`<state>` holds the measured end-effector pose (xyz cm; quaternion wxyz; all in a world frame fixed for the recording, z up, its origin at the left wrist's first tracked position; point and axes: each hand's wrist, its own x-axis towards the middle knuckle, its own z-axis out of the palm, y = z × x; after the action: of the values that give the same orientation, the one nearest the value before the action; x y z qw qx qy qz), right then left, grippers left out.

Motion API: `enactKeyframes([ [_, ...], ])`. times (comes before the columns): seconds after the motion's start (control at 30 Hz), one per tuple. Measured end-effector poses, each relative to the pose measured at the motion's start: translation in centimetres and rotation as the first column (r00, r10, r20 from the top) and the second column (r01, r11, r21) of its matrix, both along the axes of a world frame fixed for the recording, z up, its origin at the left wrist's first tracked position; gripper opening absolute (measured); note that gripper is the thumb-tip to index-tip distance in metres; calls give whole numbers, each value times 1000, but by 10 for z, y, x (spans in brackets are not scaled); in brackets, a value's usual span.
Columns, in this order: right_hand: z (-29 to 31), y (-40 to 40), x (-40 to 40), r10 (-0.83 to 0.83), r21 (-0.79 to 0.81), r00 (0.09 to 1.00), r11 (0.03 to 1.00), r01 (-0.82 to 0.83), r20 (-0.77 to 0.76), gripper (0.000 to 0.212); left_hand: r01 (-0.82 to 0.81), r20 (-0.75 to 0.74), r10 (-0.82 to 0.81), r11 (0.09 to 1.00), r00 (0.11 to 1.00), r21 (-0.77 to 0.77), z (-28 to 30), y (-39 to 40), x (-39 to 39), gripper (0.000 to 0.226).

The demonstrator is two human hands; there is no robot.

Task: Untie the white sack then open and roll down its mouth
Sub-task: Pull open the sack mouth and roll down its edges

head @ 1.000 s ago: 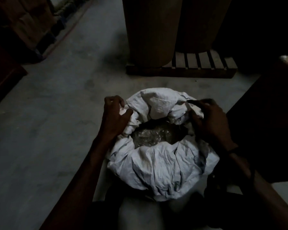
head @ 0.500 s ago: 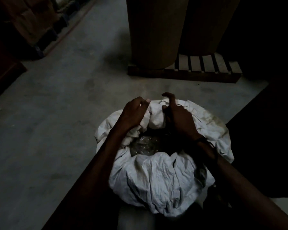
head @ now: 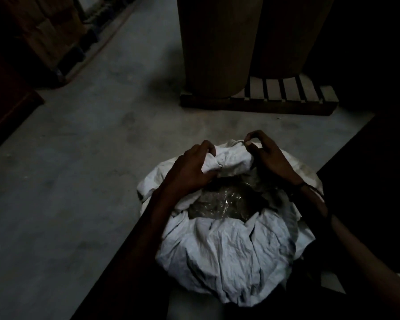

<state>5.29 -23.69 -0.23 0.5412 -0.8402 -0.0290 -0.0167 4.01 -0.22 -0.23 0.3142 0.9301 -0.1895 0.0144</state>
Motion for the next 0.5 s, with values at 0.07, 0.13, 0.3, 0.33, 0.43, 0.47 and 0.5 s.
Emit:
enactKeyframes([
  [0.07, 5, 6, -11, -44, -216, 962, 971, 105, 270, 18, -44, -50, 39, 994, 998, -100, 0, 5, 8, 45],
  [0.13, 11, 12, -23, 42, -448, 885, 873, 193, 464, 34, -28, -104, 5, 975, 995, -219, 1, 12, 18, 34],
  [0.3, -1, 19, -31, 151, -727, 948, 678, 108, 281, 40, 55, -241, -136, 947, 961, -317, 11, 22, 26, 21],
  [0.33, -1, 18, -29, 135, -676, 958, 733, 74, 252, 40, 47, -222, -113, 958, 968, -283, 13, 21, 24, 23],
  [0.43, 3, 12, -17, 110, -418, 987, 907, -50, 121, 45, -141, 43, 143, 989, 989, -37, 8, 10, 2, 34],
  [0.47, 6, 9, -13, 128, -339, 989, 936, -95, 75, 47, -225, 135, 212, 971, 968, 83, 6, 5, -10, 36],
  [0.5, 7, 5, -9, 156, -281, 987, 949, -140, 35, 49, -284, 200, 245, 940, 949, 192, 4, 0, -21, 36],
])
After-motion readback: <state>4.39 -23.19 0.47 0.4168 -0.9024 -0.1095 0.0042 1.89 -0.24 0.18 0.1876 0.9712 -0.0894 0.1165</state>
